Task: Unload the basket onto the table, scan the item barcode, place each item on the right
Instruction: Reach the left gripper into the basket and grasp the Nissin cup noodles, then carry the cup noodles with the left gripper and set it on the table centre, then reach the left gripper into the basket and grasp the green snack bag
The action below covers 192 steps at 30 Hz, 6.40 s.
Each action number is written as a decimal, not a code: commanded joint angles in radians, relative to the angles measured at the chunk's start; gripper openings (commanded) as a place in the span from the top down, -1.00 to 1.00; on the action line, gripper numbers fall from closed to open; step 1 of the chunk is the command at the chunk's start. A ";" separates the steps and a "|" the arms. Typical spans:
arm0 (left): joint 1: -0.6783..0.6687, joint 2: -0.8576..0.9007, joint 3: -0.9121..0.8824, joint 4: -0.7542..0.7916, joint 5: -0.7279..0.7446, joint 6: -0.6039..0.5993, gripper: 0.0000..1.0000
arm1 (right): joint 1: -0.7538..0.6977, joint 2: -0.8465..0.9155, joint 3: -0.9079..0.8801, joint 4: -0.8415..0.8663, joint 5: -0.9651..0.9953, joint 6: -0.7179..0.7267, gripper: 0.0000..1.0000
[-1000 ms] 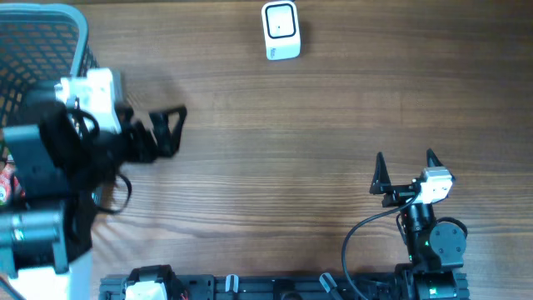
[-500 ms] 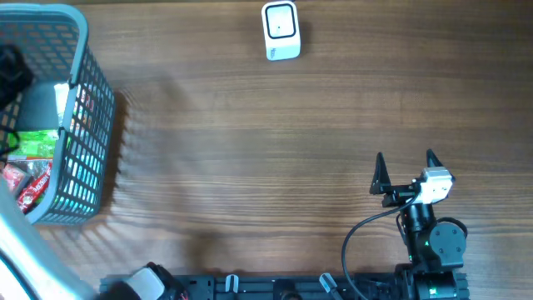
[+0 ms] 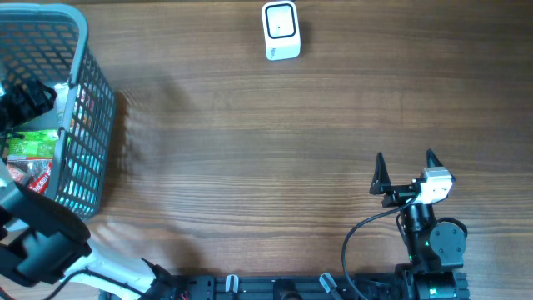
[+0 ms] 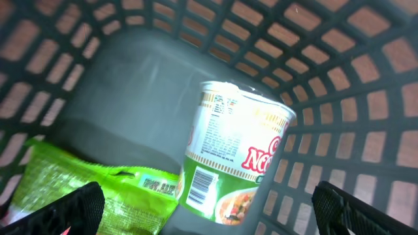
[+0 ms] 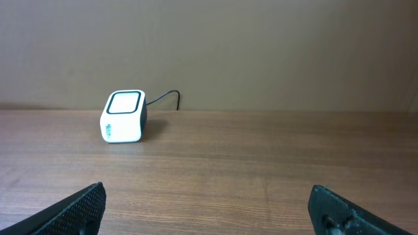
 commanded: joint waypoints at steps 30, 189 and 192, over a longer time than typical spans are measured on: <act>-0.162 0.248 -0.027 0.117 -0.153 0.112 -0.60 | 0.002 -0.005 -0.001 0.005 -0.013 -0.017 -0.99; 0.053 -0.082 -0.590 0.361 -0.504 -1.015 -1.00 | 0.002 -0.005 -0.001 0.005 -0.013 -0.017 -1.00; 0.052 -0.076 -0.608 0.392 -0.489 -1.015 -1.00 | 0.002 -0.005 -0.001 0.005 -0.013 -0.018 -0.99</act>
